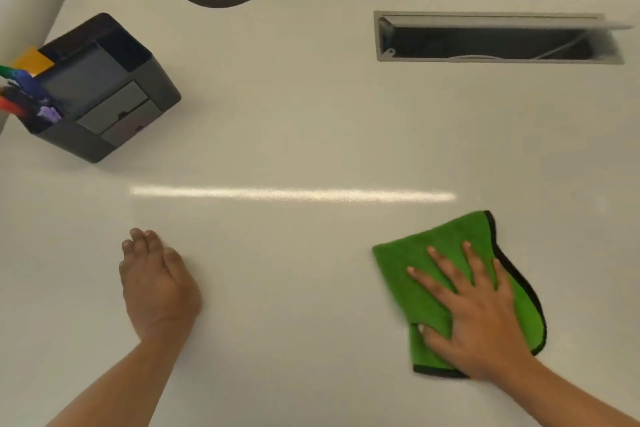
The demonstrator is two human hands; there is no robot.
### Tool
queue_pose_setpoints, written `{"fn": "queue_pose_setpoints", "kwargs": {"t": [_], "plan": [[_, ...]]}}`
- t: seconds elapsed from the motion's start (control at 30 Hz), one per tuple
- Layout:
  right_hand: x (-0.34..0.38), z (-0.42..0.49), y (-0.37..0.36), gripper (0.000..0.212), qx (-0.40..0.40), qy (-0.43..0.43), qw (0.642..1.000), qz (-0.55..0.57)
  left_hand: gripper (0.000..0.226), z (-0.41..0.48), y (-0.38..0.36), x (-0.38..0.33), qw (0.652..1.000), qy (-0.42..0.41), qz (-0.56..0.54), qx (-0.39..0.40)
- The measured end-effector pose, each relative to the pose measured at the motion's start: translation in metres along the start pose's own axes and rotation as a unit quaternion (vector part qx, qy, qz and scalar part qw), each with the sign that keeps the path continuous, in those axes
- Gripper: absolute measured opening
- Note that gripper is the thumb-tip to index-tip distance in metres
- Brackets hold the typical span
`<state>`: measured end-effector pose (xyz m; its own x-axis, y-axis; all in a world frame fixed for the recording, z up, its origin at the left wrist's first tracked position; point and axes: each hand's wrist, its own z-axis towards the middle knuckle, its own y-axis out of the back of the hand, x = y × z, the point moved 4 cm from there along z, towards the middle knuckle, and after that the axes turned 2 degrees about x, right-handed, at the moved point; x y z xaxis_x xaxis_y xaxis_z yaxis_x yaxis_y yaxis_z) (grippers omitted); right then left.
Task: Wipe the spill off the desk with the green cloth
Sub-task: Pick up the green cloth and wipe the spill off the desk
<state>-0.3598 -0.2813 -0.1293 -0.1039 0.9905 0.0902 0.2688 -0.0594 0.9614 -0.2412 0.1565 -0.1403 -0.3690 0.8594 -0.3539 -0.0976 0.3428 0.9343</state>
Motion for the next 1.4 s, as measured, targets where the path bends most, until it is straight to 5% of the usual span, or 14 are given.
{"fn": "queue_pose_setpoints", "kwargs": {"t": [0.23,0.4,0.53,0.63,0.83,1.07,1.23,1.4], "plan": [[-0.055,0.145,0.045,0.085,-0.024,-0.233,0.972,0.015,0.060,0.002,-0.001,-0.002,1.000,-0.017,0.011,0.002],[0.041,0.195,0.050,0.086,-0.026,-0.099,0.995,0.003,0.061,0.002,-0.002,0.001,1.000,-0.018,0.009,-0.003],[0.099,0.132,0.030,0.082,-0.054,0.055,0.997,0.004,0.060,0.004,-0.003,0.003,1.000,-0.022,0.015,-0.003],[0.081,0.056,0.002,0.088,-0.055,0.069,0.996,0.010,0.061,0.003,-0.004,0.003,1.000,-0.022,0.015,-0.002],[-0.060,-0.018,0.002,0.091,0.011,-0.165,0.986,0.002,0.059,0.005,-0.005,0.003,1.000,-0.013,0.025,-0.004],[-0.130,0.134,0.052,0.093,-0.037,-0.342,0.937,0.060,0.061,0.003,-0.002,-0.002,1.000,-0.014,0.023,-0.004],[-0.044,0.223,0.062,0.091,-0.026,-0.219,0.975,0.038,0.059,0.000,-0.001,-0.003,1.000,-0.003,0.010,-0.009],[0.078,0.171,0.043,0.086,-0.047,-0.036,0.998,0.008,0.060,0.000,0.000,-0.003,1.000,-0.003,0.009,-0.007]]}}
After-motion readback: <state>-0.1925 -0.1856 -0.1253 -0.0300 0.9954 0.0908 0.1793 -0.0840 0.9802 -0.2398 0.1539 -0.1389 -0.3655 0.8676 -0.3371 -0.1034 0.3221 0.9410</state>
